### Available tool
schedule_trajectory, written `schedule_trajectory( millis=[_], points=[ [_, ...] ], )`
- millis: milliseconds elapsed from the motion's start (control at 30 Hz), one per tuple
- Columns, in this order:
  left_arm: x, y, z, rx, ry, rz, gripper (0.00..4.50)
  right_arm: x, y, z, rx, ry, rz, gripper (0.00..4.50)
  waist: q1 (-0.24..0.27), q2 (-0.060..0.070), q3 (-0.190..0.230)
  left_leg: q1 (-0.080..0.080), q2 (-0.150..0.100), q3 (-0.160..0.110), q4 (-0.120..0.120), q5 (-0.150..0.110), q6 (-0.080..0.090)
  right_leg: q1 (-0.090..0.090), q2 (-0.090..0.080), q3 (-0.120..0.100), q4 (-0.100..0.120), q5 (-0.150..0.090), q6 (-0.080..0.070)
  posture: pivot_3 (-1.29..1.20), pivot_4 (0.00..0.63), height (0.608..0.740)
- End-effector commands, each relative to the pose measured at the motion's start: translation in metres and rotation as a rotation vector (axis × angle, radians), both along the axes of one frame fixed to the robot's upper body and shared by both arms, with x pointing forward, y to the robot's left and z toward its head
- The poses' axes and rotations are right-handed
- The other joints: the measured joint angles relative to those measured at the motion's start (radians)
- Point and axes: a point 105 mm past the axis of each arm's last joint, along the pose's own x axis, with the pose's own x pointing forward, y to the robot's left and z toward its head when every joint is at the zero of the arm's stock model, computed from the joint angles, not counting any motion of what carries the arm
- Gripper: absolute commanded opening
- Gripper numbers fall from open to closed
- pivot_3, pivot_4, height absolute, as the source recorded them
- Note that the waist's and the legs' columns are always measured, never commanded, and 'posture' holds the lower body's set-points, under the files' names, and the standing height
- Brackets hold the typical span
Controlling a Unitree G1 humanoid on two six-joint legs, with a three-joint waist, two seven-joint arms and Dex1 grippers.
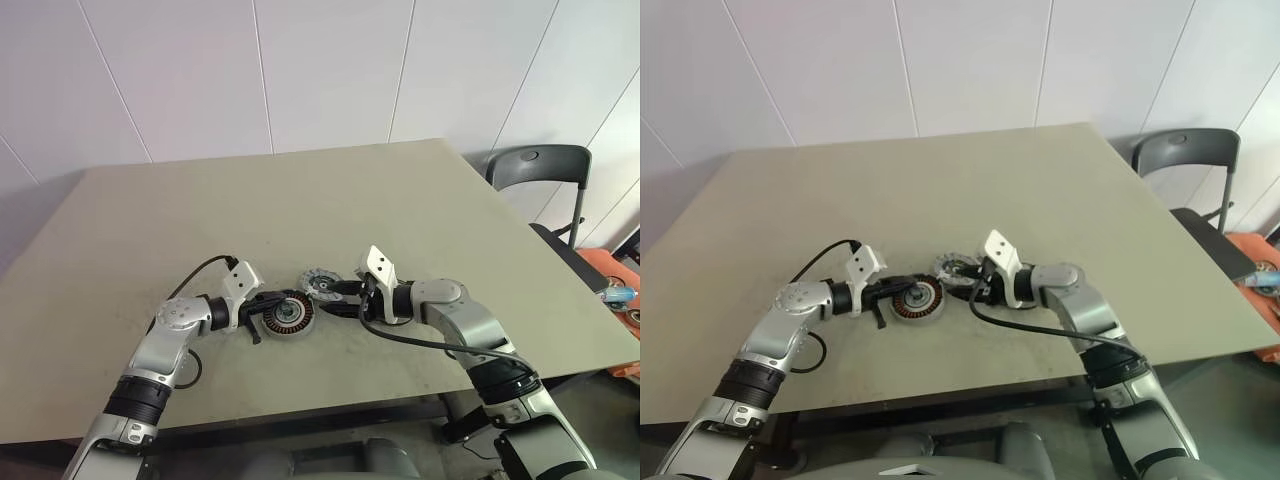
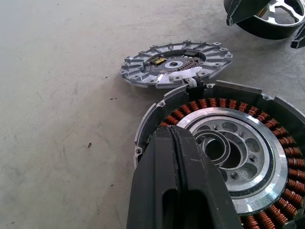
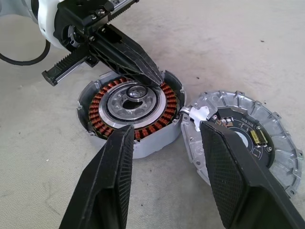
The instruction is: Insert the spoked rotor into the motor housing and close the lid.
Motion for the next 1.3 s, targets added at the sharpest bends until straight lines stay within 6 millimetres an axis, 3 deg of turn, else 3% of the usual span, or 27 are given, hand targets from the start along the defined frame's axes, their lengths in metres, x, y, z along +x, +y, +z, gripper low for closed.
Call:
schedule_trajectory(
  millis=[33, 333, 567, 667, 767, 967, 1300],
  points=[
    [0.004, -0.007, 0.014, -0.023, -0.04, -0.024, 0.04, 0.004, 0.003, 0.012, 0.035, -0.046, 0.001, 2.32, 0.0, 0.0, 0.0, 0.0, 0.0, 0.0, 0.0, 0.0, 0.0, 0.0, 0.0, 0.0, 0.0, 0.0, 0.0, 0.0, 0.0, 0.74],
    [0.002, -0.011, 0.02, -0.057, -0.025, -0.036, 0.04, 0.003, 0.001, 0.011, 0.032, -0.044, -0.007, 2.32, 0.0, 0.0, 0.0, 0.0, 0.0, 0.0, 0.0, 0.0, 0.0, 0.0, 0.0, 0.0, 0.0, 0.0, 0.0, 0.0, 0.0, 0.74],
    [0.013, 0.0, 0.026, -0.04, -0.086, 0.034, 0.04, 0.004, 0.001, 0.011, 0.03, -0.047, -0.008, 2.32, 0.0, 0.0, 0.0, 0.0, 0.0, 0.0, 0.0, 0.0, 0.0, 0.0, 0.0, 0.0, 0.0, 0.0, 0.0, 0.0, 0.0, 0.74],
    [0.027, 0.004, 0.044, -0.146, -0.137, 0.121, 0.04, 0.004, 0.002, 0.011, 0.031, -0.045, -0.007, 2.32, 0.001, 0.0, 0.0, 0.0, 0.0, 0.0, 0.0, 0.0, 0.0, 0.0, 0.0, 0.0, 0.0, 0.0, 0.0, 0.0, 0.0, 0.74],
    [0.019, -0.007, 0.053, -0.273, -0.088, 0.064, 0.04, 0.004, 0.002, 0.009, 0.029, -0.042, -0.009, 2.32, 0.0, 0.0, 0.0, 0.0, 0.0, 0.0, 0.001, 0.0, 0.0, 0.0, 0.0, 0.0, 0.0, 0.0, 0.0, 0.0, 0.0, 0.74],
    [0.003, -0.01, 0.032, -0.244, 0.023, 0.0, 0.04, 0.004, 0.0, 0.007, 0.025, -0.04, -0.013, 2.32, -0.002, 0.0, 0.0, 0.0, 0.0, 0.001, 0.0, -0.001, 0.001, 0.0, 0.0, 0.001, 0.0, 0.001, 0.0, 0.0, 0.0, 0.74],
    [-0.01, -0.015, 0.021, -0.17, 0.096, -0.057, 0.04, 0.005, 0.0, 0.006, 0.013, -0.04, -0.016, 2.32, -0.001, 0.0, 0.0, 0.0, 0.0, 0.002, 0.001, -0.001, 0.001, 0.0, 0.0, 0.001, 0.0, 0.001, 0.0, 0.0, 0.0, 0.74]
  ],
)
